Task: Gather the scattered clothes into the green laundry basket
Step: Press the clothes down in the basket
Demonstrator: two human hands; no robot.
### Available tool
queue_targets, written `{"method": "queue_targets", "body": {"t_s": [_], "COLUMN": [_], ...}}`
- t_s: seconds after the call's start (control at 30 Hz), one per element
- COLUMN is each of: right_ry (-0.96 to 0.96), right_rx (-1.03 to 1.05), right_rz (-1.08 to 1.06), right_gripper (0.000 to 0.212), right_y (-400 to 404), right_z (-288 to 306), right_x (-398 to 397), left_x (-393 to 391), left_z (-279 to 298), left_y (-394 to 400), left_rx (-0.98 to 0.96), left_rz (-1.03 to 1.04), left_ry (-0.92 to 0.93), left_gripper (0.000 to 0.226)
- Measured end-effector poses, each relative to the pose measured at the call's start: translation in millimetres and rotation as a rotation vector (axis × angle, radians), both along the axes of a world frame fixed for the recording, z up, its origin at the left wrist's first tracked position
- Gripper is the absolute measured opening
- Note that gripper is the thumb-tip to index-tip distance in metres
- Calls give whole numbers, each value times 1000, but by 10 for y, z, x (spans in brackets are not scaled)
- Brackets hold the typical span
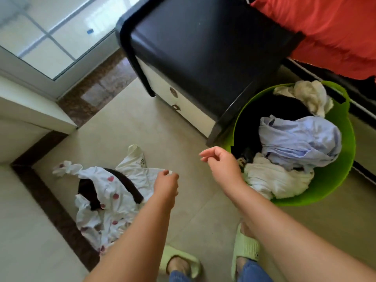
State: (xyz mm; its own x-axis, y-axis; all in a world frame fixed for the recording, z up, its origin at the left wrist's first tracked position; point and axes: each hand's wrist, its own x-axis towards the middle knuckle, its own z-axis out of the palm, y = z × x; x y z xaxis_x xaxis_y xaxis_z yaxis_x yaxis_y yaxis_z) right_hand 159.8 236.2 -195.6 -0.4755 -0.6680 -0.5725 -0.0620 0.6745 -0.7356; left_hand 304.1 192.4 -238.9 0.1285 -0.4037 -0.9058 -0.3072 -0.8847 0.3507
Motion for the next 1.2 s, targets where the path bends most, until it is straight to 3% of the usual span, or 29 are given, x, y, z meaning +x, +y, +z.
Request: {"method": "queue_targets", "body": {"t_s": [0.13,0.23,0.33,0.47,0.7,0.8,0.9,0.97,1.03,1.13,1.2], "right_ry": [-44,-54,-65,-35,51,-10,-35,-105,-136,46,18], "right_rx": [75,153,228,324,593,529,337,334,396,465,501], "right_rz": [117,195,271,433,757,797,712,678,689,799,697], "right_gripper": [34,35,35,30,30,51,76,82,78,57,45], "right_y": [-146,-259,-346,-458,-492,-494,-537,-562,-569,-534,-511], "right_z": [-277,-550,-872,-1354,-2404,-2794,-3072,-3238,-3336,-3283,-3170], "right_x": [683,1238,1715,2170,2730,3065,3434,3629,3738,3825,3815], "left_x": [914,1603,2190,2735,3353,3531,3644,3719,3750,3756,3753], "left_z": [-285,-547,-765,-1083,-1703,-2093,-2417,-2588,-2632,-2580,-2550], "left_y": [0,-23,-43,-125,-102,55,265,433,542,678,719], "left_rx": [27,74,80,101,87,128,146,171,184,216,230], "left_rz": [-10,9,56,66,69,113,111,116,125,131,141], "left_ry": [-87,-103,-150,-133,-156,-134,-108,-106,-100,-103,-118], "left_gripper": [63,43,65,68,48,47,44,41,43,49,50]}}
